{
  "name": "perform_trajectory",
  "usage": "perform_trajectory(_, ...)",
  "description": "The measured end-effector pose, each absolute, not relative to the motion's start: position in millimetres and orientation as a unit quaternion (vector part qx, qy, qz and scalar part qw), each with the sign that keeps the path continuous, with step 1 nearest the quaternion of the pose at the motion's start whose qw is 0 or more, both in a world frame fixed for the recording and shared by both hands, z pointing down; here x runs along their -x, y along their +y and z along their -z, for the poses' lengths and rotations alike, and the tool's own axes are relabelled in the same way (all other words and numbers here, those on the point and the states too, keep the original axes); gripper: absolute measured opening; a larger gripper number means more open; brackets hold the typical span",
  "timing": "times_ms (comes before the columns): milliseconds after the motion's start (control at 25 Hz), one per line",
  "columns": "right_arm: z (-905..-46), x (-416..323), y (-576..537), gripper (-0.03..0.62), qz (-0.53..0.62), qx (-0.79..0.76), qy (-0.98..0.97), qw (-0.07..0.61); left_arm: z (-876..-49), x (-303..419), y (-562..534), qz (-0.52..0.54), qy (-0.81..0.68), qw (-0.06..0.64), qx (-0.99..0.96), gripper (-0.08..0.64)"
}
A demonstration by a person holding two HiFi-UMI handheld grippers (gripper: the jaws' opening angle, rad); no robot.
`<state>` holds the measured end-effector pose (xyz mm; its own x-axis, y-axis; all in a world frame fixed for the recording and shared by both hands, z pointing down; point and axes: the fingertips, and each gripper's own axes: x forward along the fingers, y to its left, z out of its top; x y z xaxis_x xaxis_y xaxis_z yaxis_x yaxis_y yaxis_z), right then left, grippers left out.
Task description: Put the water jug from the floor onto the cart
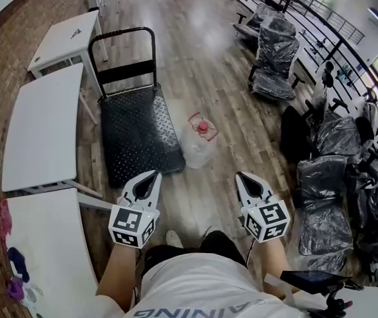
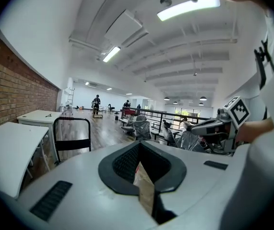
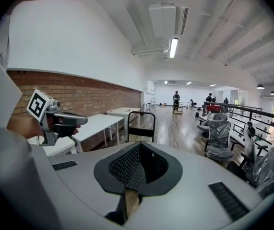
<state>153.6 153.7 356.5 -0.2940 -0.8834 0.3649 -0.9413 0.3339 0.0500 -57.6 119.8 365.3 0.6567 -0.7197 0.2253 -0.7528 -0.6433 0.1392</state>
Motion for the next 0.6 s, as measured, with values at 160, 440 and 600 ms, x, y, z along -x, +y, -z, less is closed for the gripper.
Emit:
perform_trajectory(160, -361, -148, 135, 0.005, -0.093, -0.570, -0.799, 0.166, -373, 56, 108, -0.076, -0.397, 0.116, -0.907, 0.000)
perform_trajectory(440, -363, -134, 89, 0.005, -0.081, -0.545, -0.818, 0.164, -372, 62, 68, -0.069, -0.415, 0.119, -0.899, 0.000)
perform_trajectory(600, -363, -133, 50, 0.005, -0.077, -0.536, -0.827, 0.152, -372, 65, 39, -0.074, -0.428, 0.114, -0.893, 0.000)
